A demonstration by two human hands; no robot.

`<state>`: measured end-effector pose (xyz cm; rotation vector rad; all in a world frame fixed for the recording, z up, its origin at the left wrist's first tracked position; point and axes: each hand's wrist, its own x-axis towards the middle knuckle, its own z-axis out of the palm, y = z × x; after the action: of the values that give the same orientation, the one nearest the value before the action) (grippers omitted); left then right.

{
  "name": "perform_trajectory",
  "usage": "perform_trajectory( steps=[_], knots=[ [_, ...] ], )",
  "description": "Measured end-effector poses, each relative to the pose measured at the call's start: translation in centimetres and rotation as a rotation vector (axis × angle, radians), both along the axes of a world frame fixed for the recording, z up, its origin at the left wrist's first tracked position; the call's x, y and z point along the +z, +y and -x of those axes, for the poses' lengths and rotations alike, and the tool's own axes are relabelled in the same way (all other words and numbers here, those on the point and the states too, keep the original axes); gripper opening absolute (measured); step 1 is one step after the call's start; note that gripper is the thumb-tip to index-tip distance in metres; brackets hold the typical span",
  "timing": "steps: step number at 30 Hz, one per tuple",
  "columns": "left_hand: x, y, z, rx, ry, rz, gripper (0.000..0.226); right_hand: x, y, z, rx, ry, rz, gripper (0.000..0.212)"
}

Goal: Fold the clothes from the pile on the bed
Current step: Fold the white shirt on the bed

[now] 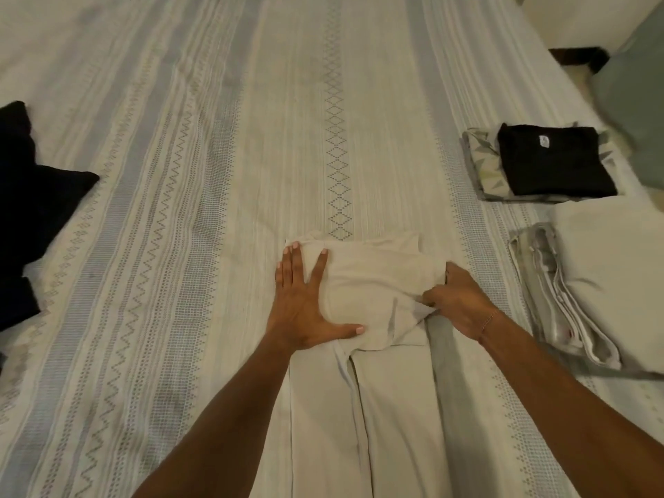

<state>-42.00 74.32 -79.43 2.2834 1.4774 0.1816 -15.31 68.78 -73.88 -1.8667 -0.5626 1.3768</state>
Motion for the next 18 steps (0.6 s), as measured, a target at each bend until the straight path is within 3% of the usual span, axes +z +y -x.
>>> perform_trajectory(
  steps=[3,6,9,13,18],
  knots=[
    [-0.2,0.1,0.0,-0.003,-0.012,0.005,0.151,0.4,0.0,-1.6,-0.072,0.076,-0.093,0.067],
    [-0.3,0.1,0.0,-0.003,0.018,0.004,0.152,0.4,-0.2,-1.4,-0.076,0.084,-0.037,0.047],
    [-0.2,0.2,-0.2,0.002,0.045,0.012,0.154,0.1,-0.4,-0.2,-0.025,-0.148,0.051,0.017],
    [0.2,0.2,-0.3,-0.006,0.064,0.052,0.158,-0.6,-0.4,1.9,0.028,-0.524,-0.033,0.02],
    [1.1,1.0,0.0,0.0,0.016,0.151,0.143,1.8,0.2,3.9,0.06,-0.73,-0.268,0.024]
  ],
)
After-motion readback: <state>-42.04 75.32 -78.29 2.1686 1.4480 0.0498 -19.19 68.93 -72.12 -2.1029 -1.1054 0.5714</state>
